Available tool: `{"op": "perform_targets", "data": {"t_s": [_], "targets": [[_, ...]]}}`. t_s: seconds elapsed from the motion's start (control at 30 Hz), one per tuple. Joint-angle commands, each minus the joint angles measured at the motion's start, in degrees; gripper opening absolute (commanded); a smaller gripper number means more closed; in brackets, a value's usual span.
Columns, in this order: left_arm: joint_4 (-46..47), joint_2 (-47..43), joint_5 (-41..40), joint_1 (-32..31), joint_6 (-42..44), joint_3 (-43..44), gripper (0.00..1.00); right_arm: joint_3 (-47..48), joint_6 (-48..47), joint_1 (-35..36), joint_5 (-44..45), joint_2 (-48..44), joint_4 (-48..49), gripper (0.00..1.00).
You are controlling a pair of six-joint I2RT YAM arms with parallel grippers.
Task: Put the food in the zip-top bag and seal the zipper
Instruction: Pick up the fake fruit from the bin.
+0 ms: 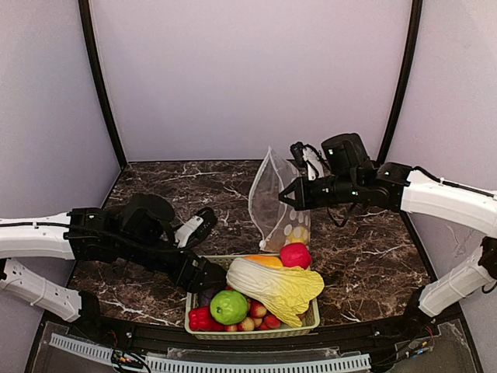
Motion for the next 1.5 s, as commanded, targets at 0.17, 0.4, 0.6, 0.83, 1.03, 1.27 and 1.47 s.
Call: {"op": "perform_targets", "data": {"t_s": [0.17,0.4,0.6,0.83,1.03,1.27,1.47], "targets": [[1.48,-0.4,-2.19,-6.26,-5.98,-4.7,0.86,0.73,0.12,0.34,0.72,0.02,1.39,0.0],[3.75,1.76,-2.78,-9.0,-7.12,-5.03,0.89,-0.21,0.33,0.34,0.85,-0.63,1.57,0.0],[3.81,3.56,-4.25,-9.91,-7.08,-5.81,0.9,0.1,0.15,0.34,0.86,-0.59,1.52,0.0],[3.18,5.81,-5.71,-10.97,-6.38,-4.91,0.9,0.23,-0.03,0.34,0.88,-0.42,1.47,0.0],[2.83,6.95,-6.07,-11.35,-6.33,-4.53,0.91,-0.14,0.07,0.36,0.86,-0.18,1.5,0.0],[2.65,8.22,-6.42,-11.67,-6.13,-3.88,0.91,0.13,0.03,0.34,0.95,0.08,1.56,0.0],[2.67,8.32,-7.16,-11.67,-6.55,-3.85,0.86,-0.01,-0.03,0.34,1.02,0.03,1.55,0.0]]}}
